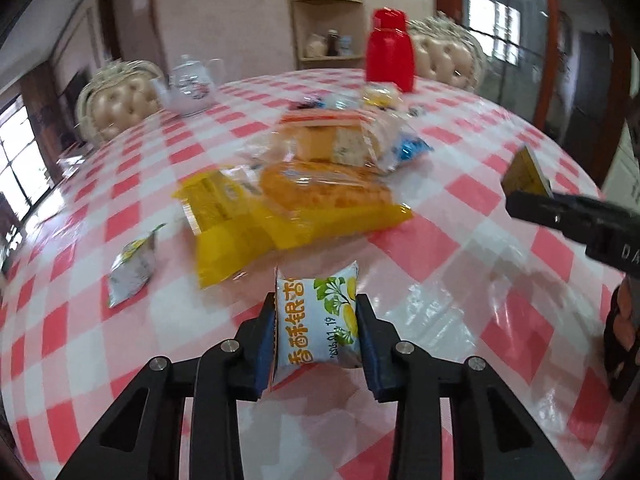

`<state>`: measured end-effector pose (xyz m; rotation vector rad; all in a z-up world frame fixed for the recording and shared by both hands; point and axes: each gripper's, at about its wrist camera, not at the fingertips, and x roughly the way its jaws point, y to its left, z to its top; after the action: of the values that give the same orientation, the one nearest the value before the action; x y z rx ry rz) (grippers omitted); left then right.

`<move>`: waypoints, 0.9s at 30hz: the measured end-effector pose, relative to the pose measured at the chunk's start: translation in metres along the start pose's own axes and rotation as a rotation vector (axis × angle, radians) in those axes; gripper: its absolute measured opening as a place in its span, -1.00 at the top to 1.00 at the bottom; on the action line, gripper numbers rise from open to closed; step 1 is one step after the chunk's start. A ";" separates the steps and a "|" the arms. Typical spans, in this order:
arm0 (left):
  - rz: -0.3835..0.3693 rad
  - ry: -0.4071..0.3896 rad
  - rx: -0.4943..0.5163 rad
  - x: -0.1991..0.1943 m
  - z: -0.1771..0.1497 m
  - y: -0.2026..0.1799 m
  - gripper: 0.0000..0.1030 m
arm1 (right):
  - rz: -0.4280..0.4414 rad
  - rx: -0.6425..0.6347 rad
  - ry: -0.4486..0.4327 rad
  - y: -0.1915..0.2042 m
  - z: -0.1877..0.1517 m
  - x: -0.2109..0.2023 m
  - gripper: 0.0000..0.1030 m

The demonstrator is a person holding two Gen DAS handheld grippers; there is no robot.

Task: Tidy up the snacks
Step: 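Carry both held packets over to the white purple-rimmed box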

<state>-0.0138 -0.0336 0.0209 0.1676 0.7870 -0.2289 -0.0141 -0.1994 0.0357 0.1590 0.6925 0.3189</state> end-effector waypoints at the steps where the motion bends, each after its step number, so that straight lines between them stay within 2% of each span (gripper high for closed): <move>1: 0.012 -0.013 -0.025 -0.005 -0.002 0.002 0.27 | 0.002 0.005 0.000 -0.001 0.000 0.000 0.21; 5: 0.029 -0.041 -0.098 -0.019 -0.009 0.009 0.27 | -0.008 0.003 -0.002 -0.002 0.000 0.000 0.21; 11: 0.035 -0.064 -0.156 -0.046 -0.031 0.012 0.27 | 0.000 0.014 0.008 0.003 -0.004 -0.005 0.21; 16: 0.058 -0.082 -0.185 -0.079 -0.050 0.019 0.27 | 0.075 -0.049 0.004 0.045 -0.020 -0.025 0.21; 21: 0.083 -0.110 -0.238 -0.117 -0.071 0.031 0.27 | 0.161 -0.121 0.059 0.093 -0.044 -0.024 0.21; 27: 0.148 -0.124 -0.300 -0.150 -0.107 0.058 0.27 | 0.223 -0.231 0.080 0.143 -0.062 -0.030 0.21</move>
<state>-0.1741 0.0684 0.0578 -0.0710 0.6737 0.0199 -0.1099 -0.0731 0.0422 0.0027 0.7127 0.6186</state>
